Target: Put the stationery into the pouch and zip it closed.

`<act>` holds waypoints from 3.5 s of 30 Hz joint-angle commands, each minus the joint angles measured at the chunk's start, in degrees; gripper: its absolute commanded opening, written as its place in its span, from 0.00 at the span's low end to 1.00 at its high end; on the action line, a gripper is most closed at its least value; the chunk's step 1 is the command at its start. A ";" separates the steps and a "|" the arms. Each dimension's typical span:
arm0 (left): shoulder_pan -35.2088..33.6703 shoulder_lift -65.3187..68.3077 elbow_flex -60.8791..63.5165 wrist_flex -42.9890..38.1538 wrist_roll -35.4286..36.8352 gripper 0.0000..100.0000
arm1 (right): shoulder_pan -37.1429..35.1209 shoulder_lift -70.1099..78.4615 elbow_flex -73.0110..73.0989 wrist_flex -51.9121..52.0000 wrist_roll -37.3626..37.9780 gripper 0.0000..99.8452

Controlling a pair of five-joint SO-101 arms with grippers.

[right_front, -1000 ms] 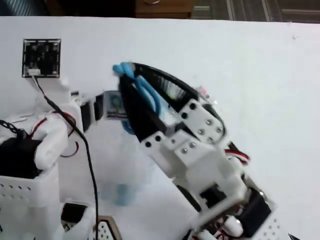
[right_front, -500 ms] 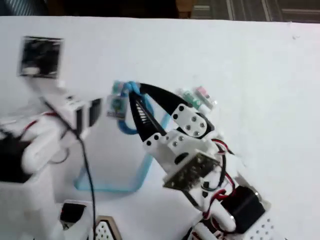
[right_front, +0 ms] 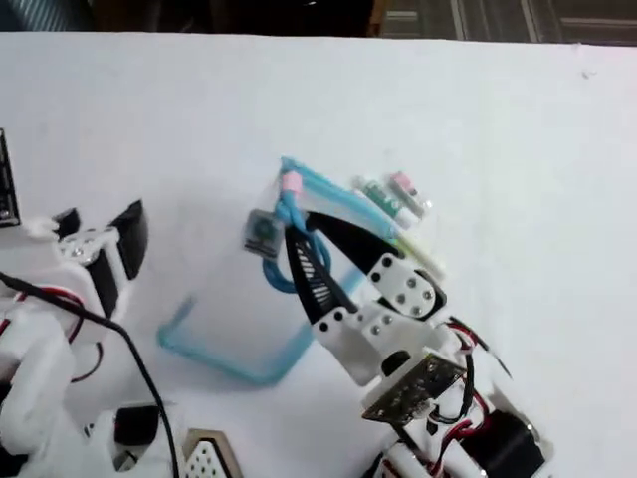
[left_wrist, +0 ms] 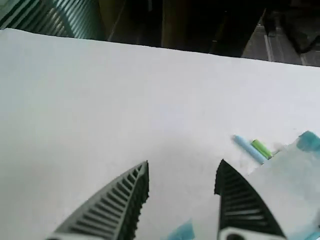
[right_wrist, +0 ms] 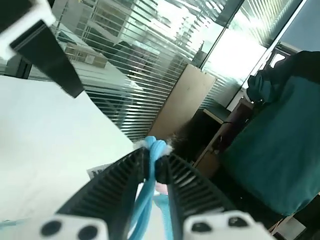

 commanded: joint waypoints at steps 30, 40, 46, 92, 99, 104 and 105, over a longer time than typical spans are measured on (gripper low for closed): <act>31.96 52.97 -53.54 0.35 2.37 0.24 | 0.48 -11.82 -1.58 10.42 -0.18 0.02; 40.22 48.31 -45.19 0.18 2.46 0.24 | 6.02 -16.48 -6.68 15.78 6.95 0.02; 41.98 48.84 -37.89 0.18 2.29 0.24 | 6.29 -16.57 -6.86 16.13 6.95 0.02; -40.92 -7.43 17.49 0.18 -16.44 0.24 | -16.40 38.64 -37.36 -6.37 -10.29 0.02; -29.41 -9.89 17.23 0.26 -11.43 0.24 | -15.34 37.85 -37.10 -5.76 -12.57 0.02; -17.27 -10.86 17.23 0.00 -3.25 0.24 | -12.97 36.35 -34.55 -5.76 -12.57 0.02; -15.43 -10.33 17.23 -0.18 -2.46 0.24 | -12.97 35.91 -34.29 -5.76 -12.57 0.02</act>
